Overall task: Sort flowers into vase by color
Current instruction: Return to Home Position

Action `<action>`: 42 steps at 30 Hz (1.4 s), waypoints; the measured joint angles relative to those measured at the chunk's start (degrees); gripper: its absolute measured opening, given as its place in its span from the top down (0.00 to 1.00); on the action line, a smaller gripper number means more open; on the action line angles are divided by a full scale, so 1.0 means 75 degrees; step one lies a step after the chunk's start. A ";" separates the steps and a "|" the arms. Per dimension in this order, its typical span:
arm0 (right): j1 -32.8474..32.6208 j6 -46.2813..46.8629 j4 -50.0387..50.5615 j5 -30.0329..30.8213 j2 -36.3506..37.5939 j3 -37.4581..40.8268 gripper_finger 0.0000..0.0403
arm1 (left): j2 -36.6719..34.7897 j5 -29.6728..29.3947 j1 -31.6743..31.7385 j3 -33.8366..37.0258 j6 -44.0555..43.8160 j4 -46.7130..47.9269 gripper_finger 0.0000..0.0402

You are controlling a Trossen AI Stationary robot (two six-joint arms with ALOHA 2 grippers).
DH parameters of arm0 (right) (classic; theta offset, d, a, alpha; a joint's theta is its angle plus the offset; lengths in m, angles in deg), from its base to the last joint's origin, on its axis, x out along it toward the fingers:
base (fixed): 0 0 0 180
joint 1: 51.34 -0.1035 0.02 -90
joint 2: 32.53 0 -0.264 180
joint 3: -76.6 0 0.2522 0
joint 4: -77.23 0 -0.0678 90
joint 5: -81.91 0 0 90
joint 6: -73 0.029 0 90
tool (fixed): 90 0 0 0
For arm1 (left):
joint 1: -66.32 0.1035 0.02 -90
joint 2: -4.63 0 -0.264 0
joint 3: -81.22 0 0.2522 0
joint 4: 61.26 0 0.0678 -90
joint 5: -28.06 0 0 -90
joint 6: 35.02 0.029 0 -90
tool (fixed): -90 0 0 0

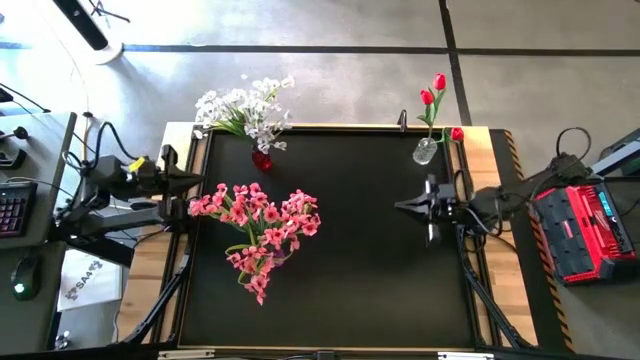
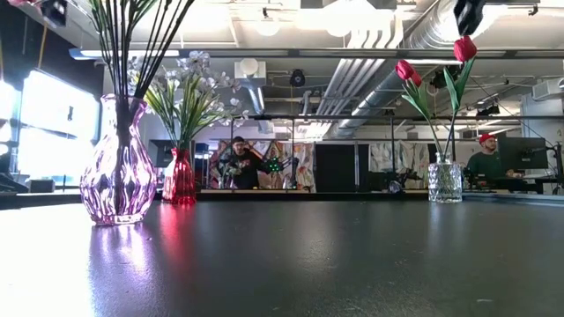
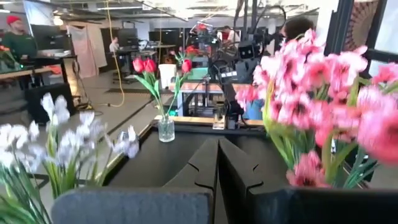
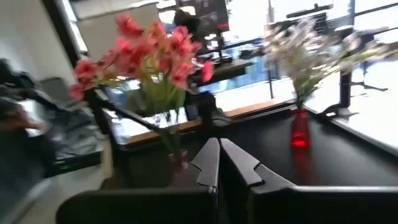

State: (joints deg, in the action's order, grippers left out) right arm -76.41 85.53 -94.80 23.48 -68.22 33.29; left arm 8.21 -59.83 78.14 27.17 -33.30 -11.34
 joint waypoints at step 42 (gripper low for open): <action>0.1896 0.0198 -0.0896 -0.2294 0.3726 0.3856 1.00 | -0.0202 -0.0206 -0.0035 0.3657 -0.1659 -0.2268 1.00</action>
State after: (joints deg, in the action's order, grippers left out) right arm -62.19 87.01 -101.52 6.28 -40.28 62.21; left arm 6.69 -61.38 77.87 54.59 -45.74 -28.34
